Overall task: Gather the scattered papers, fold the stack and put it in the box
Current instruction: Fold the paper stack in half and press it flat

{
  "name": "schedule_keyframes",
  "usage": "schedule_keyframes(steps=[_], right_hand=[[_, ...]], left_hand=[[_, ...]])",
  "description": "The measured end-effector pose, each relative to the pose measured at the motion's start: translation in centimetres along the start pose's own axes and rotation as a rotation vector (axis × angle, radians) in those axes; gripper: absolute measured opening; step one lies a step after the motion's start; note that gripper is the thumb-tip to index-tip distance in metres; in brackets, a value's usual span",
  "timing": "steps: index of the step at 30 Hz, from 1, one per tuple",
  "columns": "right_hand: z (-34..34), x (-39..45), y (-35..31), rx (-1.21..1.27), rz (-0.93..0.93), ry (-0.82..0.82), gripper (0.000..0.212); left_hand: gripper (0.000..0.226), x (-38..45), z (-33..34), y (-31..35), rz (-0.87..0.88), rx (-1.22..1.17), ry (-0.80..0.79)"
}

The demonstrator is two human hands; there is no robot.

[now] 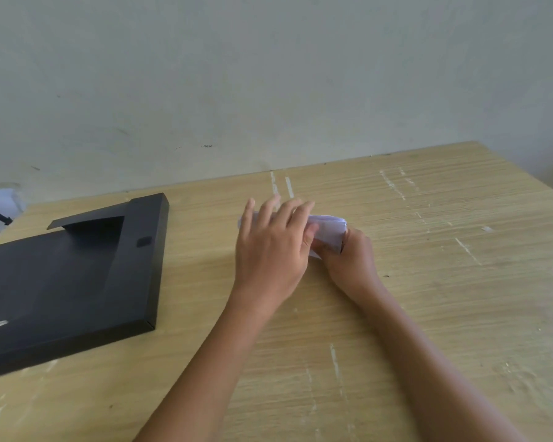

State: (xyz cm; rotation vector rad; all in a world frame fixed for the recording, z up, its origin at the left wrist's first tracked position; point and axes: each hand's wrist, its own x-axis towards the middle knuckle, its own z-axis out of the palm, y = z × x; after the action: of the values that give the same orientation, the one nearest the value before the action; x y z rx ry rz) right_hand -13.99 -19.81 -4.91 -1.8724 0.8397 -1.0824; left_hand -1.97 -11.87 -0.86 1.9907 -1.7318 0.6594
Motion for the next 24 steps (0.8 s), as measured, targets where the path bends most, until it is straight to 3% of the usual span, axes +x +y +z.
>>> schedule_keyframes(steps=[4, 12, 18, 20, 22, 24], right_hand=[[0.1, 0.2, 0.2, 0.005, 0.072, 0.041, 0.022], [0.2, 0.2, 0.3, 0.07, 0.114, 0.019, 0.013], [-0.1, 0.2, 0.4, 0.055, 0.126, -0.016, 0.014], [-0.2, 0.1, -0.1, 0.074, 0.132, 0.014, 0.022], [-0.4, 0.0, -0.9, 0.177, 0.104, 0.073, 0.021], [-0.9, 0.1, -1.9, 0.357, 0.088, 0.162, 0.039]], left_hand=[[0.034, 0.4, 0.9, -0.7, 0.07, 0.103, 0.018], [0.038, 1.4, 0.8, -1.1, 0.167, 0.183, 0.024], [0.043, 2.2, -1.1, -1.6, 0.186, 0.04, -0.166], [0.038, 3.1, -2.3, -2.4, 0.13, -0.037, -0.265], [0.014, 3.5, -2.7, -3.3, 0.017, -0.177, -0.34], [0.004, 3.3, -2.5, -3.8, -0.162, -0.452, -0.254]])
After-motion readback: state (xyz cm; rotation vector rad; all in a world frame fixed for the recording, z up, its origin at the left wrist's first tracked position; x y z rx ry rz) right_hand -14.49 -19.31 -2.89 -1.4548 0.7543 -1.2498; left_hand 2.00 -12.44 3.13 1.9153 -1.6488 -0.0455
